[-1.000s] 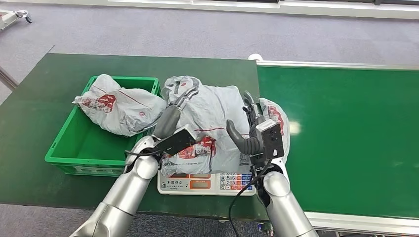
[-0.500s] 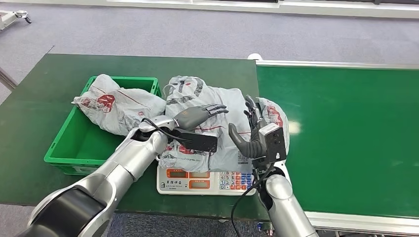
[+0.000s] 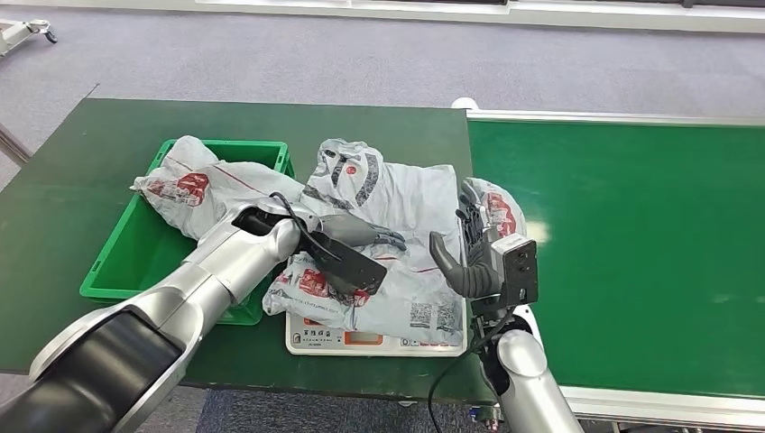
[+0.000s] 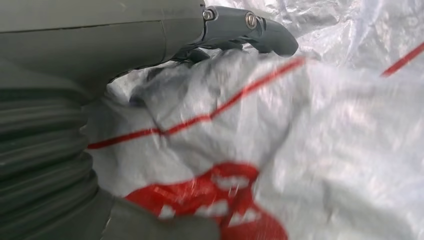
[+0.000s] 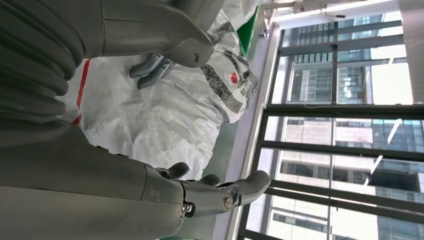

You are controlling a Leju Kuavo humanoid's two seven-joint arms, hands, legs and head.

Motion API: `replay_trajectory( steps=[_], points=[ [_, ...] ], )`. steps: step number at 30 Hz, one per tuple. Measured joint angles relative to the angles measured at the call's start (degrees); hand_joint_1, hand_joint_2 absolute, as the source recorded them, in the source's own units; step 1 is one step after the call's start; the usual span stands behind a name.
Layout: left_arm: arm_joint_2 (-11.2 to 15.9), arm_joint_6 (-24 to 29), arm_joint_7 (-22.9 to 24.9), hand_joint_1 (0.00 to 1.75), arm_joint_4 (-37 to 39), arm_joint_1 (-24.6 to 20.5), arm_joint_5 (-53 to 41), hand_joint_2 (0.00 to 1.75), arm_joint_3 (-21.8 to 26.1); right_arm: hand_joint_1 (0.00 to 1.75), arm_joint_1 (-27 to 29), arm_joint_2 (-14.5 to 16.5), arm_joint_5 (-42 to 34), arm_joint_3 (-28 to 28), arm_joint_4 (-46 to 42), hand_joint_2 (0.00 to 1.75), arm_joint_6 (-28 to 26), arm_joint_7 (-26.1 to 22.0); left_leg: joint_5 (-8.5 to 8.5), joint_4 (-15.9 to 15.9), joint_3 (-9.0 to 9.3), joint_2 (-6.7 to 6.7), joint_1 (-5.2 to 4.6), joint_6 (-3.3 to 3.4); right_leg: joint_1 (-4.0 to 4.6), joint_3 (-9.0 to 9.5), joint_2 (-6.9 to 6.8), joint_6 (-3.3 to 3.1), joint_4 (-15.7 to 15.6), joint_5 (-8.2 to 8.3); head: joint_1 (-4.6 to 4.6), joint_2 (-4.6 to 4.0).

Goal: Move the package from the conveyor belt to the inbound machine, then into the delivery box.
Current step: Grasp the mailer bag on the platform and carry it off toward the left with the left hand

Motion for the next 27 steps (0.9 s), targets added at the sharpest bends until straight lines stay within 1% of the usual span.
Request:
replay_trajectory(
  steps=[4,6,8,13,15,20,27],
  points=[
    [1.9,-3.2,-1.6,1.75,-0.6,-0.2,3.4,1.75,-3.5,0.00,0.1,-0.4,-0.7,0.0,-0.3,1.75,1.3,0.4,0.01,0.0,0.01,0.00,0.01,-0.01,0.01,0.00,0.00,-0.01,0.0,0.00,0.00,0.00],
    [2.7,-3.5,-1.7,1.75,-1.3,-0.4,4.3,1.75,-5.0,0.00,0.1,-0.5,-1.0,0.0,-0.3,1.75,1.6,0.5,0.02,0.0,0.01,0.00,0.00,-0.02,0.00,0.01,0.00,-0.01,0.0,0.00,0.00,0.00],
    [3.4,-2.1,-1.1,1.75,-2.4,-0.6,4.8,1.75,-6.6,0.00,0.1,-0.7,-1.1,0.0,-0.4,1.75,1.5,0.3,0.03,0.0,0.01,0.00,0.00,-0.04,0.00,0.01,0.00,-0.01,0.0,0.00,0.00,0.00],
    [5.4,4.7,2.1,1.75,-7.1,-1.1,7.2,1.75,-10.2,0.00,0.9,-1.3,-1.1,0.0,-1.3,1.75,0.8,-0.6,0.04,0.0,0.00,-0.01,0.00,-0.04,-0.01,0.00,0.00,-0.01,0.0,0.01,-0.01,0.00],
    [6.1,6.2,3.1,1.75,-9.2,-1.4,7.9,1.75,-11.1,0.00,1.5,-1.5,-1.2,0.0,-1.6,1.75,0.8,-0.9,0.04,0.0,0.00,-0.01,0.00,-0.04,-0.01,0.00,-0.01,-0.01,0.0,0.01,-0.01,0.00],
    [7.2,6.7,3.8,1.75,-12.2,-1.9,8.3,1.75,-12.4,0.00,2.2,-1.9,-1.3,0.0,-2.1,1.75,0.8,-1.0,0.03,0.0,0.00,-0.01,0.00,-0.04,0.00,-0.01,0.00,-0.01,0.0,0.00,0.00,0.00],
    [7.8,6.8,3.8,1.75,-13.8,-1.9,8.3,1.75,-13.3,0.00,2.4,-2.2,-1.3,0.0,-2.2,1.75,0.8,-1.0,0.04,0.0,0.00,-0.01,0.00,-0.05,0.00,-0.01,0.00,-0.01,0.0,0.01,0.00,0.00]
  ],
)
